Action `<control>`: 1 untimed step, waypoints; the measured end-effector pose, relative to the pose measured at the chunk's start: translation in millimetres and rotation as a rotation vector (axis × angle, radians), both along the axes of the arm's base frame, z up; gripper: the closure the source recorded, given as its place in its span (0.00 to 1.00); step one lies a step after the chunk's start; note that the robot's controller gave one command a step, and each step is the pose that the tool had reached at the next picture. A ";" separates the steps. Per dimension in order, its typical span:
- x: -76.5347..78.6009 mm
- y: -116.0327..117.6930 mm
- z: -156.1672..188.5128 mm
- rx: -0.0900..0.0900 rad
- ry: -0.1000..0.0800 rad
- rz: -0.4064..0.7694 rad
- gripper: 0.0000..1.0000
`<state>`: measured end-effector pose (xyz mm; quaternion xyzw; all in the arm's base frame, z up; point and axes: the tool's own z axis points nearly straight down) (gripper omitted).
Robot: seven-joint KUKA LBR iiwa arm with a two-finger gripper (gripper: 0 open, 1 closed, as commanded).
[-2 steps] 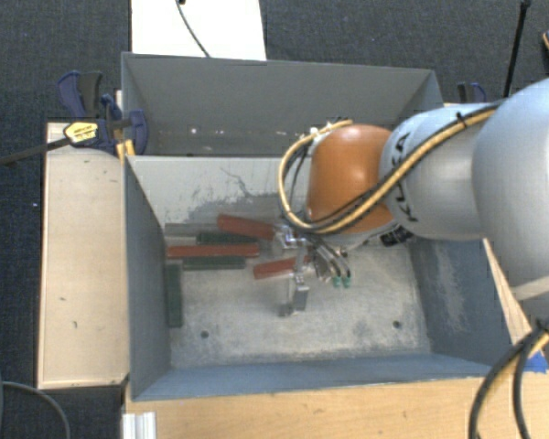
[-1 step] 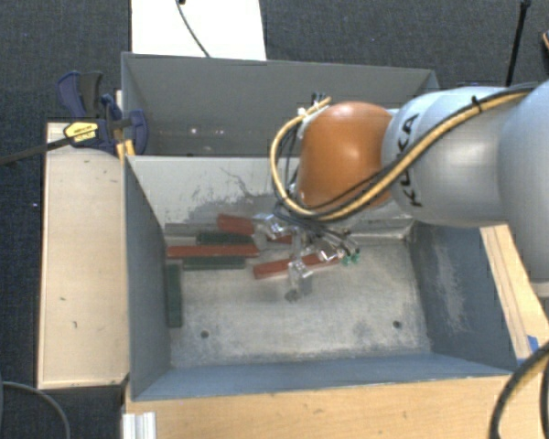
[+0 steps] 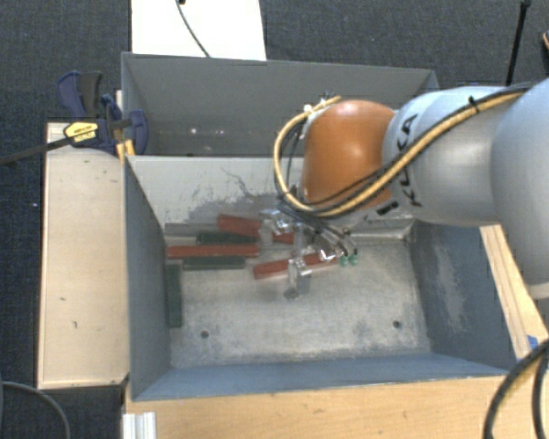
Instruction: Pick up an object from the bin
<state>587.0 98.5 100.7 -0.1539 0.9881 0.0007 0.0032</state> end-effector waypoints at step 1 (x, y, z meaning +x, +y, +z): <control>-2.8 -1.1 -31.6 -0.001 0.008 -0.043 0.00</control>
Offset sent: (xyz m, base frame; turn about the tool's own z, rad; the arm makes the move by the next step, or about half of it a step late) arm -0.0025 -0.0011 -0.0307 0.0428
